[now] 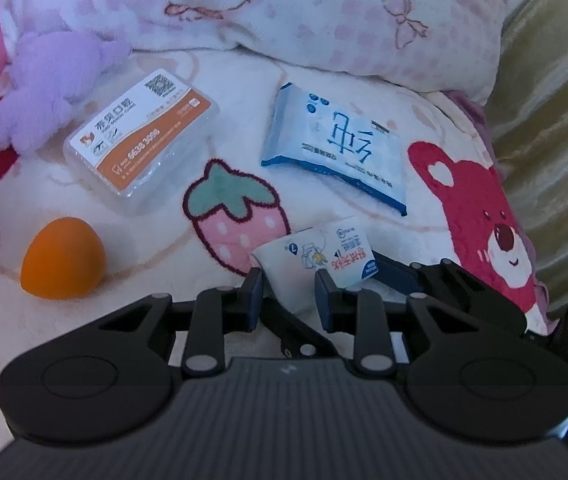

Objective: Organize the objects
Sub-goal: 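Lift the tissue pack with the left tool toward the pink box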

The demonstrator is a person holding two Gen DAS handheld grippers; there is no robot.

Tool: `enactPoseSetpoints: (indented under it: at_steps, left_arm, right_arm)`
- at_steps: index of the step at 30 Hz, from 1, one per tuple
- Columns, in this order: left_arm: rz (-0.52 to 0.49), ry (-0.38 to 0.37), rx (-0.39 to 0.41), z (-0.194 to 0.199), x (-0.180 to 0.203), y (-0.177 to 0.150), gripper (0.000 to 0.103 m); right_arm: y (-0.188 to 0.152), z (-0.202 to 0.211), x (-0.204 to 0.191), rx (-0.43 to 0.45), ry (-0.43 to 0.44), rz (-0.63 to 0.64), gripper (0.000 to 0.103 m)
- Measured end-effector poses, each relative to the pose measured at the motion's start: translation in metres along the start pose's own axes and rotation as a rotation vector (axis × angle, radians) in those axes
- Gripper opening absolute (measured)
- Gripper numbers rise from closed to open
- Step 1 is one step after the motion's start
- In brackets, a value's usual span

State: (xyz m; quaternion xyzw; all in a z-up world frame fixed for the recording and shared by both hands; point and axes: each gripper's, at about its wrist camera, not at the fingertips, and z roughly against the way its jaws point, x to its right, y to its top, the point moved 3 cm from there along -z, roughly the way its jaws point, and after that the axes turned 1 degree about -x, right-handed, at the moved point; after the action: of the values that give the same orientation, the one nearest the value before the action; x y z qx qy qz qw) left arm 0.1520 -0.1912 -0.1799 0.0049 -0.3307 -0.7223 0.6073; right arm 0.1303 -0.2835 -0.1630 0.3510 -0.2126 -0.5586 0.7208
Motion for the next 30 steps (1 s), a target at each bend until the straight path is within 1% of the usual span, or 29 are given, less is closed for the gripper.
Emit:
enactPoseSetpoints:
  at_steps: [4, 8, 12, 16, 19, 23, 27, 30]
  left_arm:
    - [0.027, 0.003, 0.017, 0.012, -0.005, -0.007, 0.026]
    - [0.042, 0.019, 0.002, 0.026, -0.008, -0.013, 0.026]
    - [0.051, 0.047, 0.0, 0.043, -0.011, -0.02, 0.026]
    - [0.087, 0.056, 0.004, 0.059, -0.017, -0.027, 0.026]
    - [0.077, 0.075, -0.022, 0.067, -0.016, -0.031, 0.026]
    - [0.067, 0.091, -0.018, 0.076, -0.016, -0.035, 0.027]
    - [0.053, 0.078, -0.022, 0.085, -0.019, -0.038, 0.027]
    - [0.067, 0.071, -0.027, 0.088, -0.023, -0.041, 0.027]
  right_arm:
    - [0.0, 0.004, -0.006, -0.008, 0.028, -0.003, 0.082]
    - [-0.001, 0.012, -0.018, -0.024, 0.056, 0.013, 0.082]
    - [-0.002, 0.017, -0.028, -0.037, 0.105, 0.025, 0.082]
    - [-0.003, 0.027, -0.041, -0.037, 0.12, 0.051, 0.082]
    - [-0.005, 0.033, -0.047, -0.052, 0.135, 0.049, 0.083]
    - [-0.004, 0.044, -0.054, -0.067, 0.156, 0.042, 0.084]
    - [-0.001, 0.048, -0.056, -0.078, 0.188, 0.007, 0.086]
    - [0.0, 0.048, -0.057, -0.091, 0.209, -0.015, 0.086]
